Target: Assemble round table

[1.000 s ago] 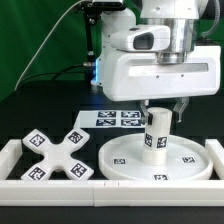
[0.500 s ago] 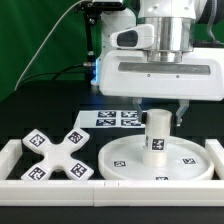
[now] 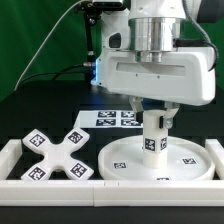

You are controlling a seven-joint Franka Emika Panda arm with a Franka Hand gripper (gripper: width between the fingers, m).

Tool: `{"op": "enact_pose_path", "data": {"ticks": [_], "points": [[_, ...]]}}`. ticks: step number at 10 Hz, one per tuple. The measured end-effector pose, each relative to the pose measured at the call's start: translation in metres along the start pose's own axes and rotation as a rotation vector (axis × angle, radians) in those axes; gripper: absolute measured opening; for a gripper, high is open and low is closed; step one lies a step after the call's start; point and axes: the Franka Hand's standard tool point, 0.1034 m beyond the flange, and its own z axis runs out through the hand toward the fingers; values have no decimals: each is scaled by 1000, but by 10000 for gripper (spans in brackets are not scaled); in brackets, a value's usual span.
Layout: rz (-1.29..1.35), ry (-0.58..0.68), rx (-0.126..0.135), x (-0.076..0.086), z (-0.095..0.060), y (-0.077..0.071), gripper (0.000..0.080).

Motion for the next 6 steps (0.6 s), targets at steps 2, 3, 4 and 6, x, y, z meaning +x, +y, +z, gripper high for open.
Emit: {"op": "enact_pose_path", "data": {"ticks": [2, 3, 4, 6], "points": [[90, -2, -2, 0, 0, 1, 404], [149, -4, -4, 0, 0, 1, 404], [212, -7, -6, -1, 0, 1, 404], [555, -37, 15, -3, 0, 3, 406]]}}
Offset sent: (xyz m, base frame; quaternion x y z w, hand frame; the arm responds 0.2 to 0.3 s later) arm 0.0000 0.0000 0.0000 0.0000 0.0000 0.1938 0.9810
